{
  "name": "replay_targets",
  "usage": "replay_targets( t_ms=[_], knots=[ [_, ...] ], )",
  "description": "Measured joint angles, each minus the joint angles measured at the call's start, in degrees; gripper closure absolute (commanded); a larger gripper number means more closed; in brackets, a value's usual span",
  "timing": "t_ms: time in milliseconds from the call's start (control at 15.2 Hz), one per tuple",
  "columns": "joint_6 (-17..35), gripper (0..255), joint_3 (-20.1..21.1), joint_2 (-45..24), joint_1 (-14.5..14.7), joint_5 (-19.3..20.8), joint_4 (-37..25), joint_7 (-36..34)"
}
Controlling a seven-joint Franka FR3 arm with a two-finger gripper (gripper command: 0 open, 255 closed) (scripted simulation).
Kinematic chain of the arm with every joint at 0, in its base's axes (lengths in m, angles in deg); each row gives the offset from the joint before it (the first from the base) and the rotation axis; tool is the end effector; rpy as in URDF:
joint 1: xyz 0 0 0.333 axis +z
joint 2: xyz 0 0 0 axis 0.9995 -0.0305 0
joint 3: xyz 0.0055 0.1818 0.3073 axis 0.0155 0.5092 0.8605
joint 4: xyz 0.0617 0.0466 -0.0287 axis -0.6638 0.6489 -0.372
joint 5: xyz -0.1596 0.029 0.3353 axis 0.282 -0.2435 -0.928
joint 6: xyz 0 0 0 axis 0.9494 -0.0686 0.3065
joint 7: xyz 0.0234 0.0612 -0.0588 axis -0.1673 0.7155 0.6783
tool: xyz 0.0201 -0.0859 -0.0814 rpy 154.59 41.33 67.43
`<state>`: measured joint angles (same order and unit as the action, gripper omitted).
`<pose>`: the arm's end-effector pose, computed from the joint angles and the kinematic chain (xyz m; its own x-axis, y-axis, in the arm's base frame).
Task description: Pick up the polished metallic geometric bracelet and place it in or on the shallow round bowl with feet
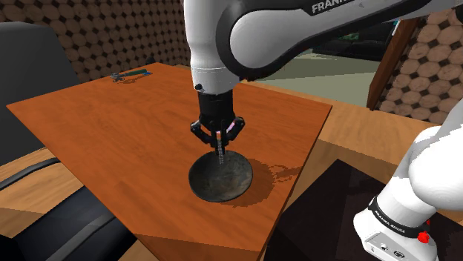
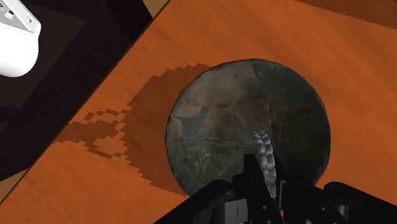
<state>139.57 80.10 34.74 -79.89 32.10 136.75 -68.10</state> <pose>0.3742 0.3530 0.5246 0.8648 -0.4978 -0.0657 -0.4980 -0.8671 0.0146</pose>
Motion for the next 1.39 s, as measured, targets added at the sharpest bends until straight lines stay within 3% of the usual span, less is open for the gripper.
replay_targets(
  t_ms=[726,1122,1188,1386],
  knots=[
    [8.31,255,0.46,-2.41,0.22,1.06,6.24,-0.51],
    [9.07,255,0.49,-2.57,0.24,1.13,6.84,-0.52],
    [9.08,0,0.49,-2.56,0.24,1.13,6.85,-0.52],
    [9.09,0,0.49,-2.56,0.23,1.13,6.86,-0.51]
  ],
)
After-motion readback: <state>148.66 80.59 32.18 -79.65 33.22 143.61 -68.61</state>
